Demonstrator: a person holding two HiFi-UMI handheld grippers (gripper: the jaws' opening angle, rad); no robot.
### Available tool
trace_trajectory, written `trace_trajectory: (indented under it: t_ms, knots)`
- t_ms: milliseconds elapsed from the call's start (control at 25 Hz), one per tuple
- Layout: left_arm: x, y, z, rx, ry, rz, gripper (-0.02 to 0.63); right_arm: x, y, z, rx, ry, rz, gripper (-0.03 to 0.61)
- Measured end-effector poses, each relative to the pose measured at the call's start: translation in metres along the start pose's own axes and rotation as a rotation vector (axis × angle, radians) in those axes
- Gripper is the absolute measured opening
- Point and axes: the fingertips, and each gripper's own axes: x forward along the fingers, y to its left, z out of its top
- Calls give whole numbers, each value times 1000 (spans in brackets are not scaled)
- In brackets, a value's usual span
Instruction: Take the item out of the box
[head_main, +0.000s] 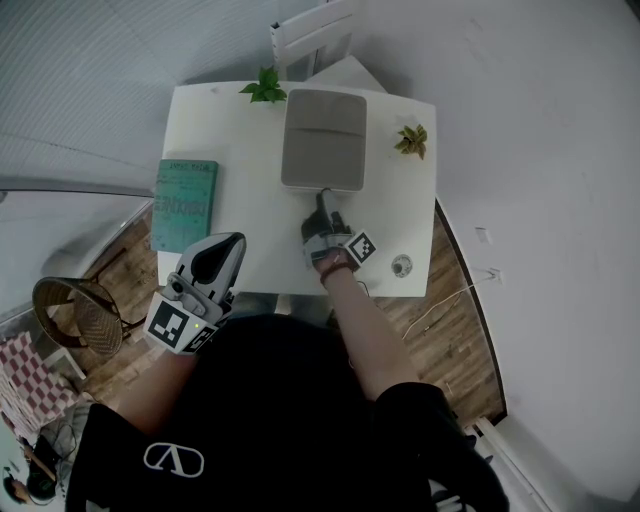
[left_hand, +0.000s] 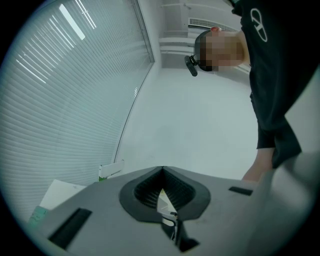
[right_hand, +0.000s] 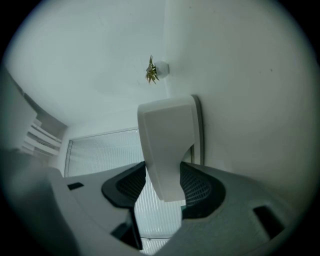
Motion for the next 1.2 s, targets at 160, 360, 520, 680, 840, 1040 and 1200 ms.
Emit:
trace_trajectory:
  t_ms: [160, 360, 520, 680, 840, 1040, 1200]
  knots:
    - [1, 1, 0, -2, 2, -1, 5, -2, 0, -2, -1, 2, -5, 199]
    - [1, 1, 0, -6, -1, -3, 5, -12, -7, -8, -21, 23, -38, 144]
    - [2, -1, -1, -6, 0, -9, 5, -21, -7, -13, -24, 48, -33, 143]
    - [3, 1, -1, -8, 1, -13, 5, -27, -10, -15, -31, 64, -52, 142]
    - [6, 1, -1, -8, 1, -20, 5, -34, -13, -16, -31, 74, -63, 141]
    - [1, 1, -2, -10, 3, -23, 5, -47, -11, -26, -26, 84, -62, 140]
    - [0, 1, -3, -13, 2, -31, 5, -60, -12, -33, -28, 105, -74, 140]
